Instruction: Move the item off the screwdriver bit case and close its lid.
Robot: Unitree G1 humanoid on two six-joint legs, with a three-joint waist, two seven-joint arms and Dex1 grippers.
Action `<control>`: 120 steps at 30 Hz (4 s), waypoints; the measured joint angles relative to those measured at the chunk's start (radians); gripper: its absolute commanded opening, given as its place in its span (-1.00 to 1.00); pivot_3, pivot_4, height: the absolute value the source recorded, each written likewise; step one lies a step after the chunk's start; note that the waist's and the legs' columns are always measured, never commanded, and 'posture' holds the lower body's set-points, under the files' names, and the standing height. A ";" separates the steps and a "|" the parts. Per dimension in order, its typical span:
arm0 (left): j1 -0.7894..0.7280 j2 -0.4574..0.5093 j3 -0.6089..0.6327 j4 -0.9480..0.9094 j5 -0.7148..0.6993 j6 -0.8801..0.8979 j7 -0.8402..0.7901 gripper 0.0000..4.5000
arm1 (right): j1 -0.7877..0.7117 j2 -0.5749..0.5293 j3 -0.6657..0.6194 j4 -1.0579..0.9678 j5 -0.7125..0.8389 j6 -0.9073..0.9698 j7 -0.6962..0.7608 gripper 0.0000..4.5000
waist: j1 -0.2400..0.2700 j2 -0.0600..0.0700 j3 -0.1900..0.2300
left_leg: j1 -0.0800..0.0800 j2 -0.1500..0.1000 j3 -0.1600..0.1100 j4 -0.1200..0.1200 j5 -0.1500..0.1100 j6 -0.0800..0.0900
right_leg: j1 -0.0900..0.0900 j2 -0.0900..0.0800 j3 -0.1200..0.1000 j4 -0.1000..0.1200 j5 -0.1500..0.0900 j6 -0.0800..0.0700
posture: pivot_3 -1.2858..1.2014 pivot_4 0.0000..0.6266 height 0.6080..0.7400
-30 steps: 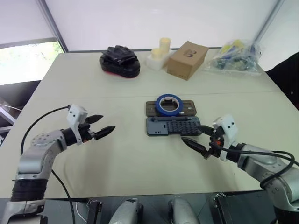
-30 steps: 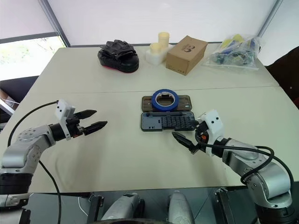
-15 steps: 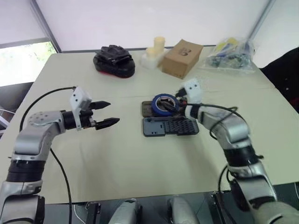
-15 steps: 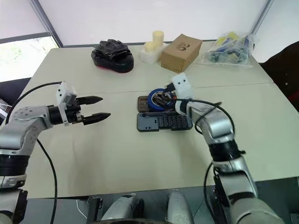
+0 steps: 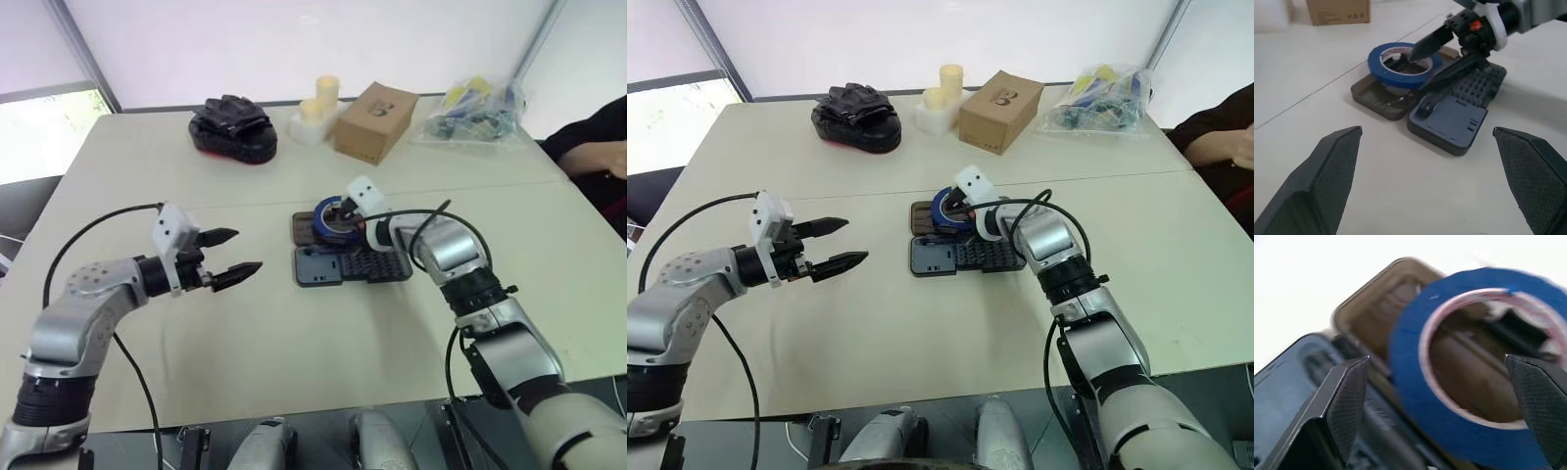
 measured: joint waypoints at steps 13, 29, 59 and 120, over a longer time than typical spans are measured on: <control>-0.011 -0.031 -0.017 0.009 0.044 -0.052 0.063 1.00 | -0.108 0.110 -0.053 0.300 -0.034 -0.074 0.061 -0.06 | 0.000 0.000 0.000 | 0.001 0.000 0.000 0.001 0.000 0.000 | 0.001 0.000 0.000 0.001 0.000 0.000 | 0.03 -0.52 1.00; -0.012 -0.050 -0.024 0.012 0.051 -0.051 0.094 1.00 | -0.152 -0.039 -0.074 0.214 -0.156 -0.138 0.069 -0.79 | 0.000 0.001 0.001 | -0.001 -0.003 0.000 0.002 0.000 0.000 | -0.002 -0.003 0.000 0.006 0.000 0.000 | 0.03 -0.52 1.00; -0.173 -0.072 -0.151 0.194 0.085 -0.086 -0.061 1.00 | 0.403 -0.360 -0.512 -0.216 -0.201 0.072 -0.364 0.97 | 0.035 0.002 0.001 | 0.000 -0.002 0.006 0.003 0.000 0.000 | -0.002 -0.003 0.003 0.006 0.000 0.000 | 0.03 -0.52 1.00; -0.079 -0.057 -0.165 0.080 0.169 -0.107 -0.001 1.00 | -0.244 -0.026 -0.217 0.684 -0.186 -0.187 -0.057 -0.98 | -0.003 0.000 0.000 | 0.002 -0.002 0.002 0.003 0.000 0.000 | 0.000 -0.003 0.000 0.007 0.000 0.000 | 0.03 -0.52 1.00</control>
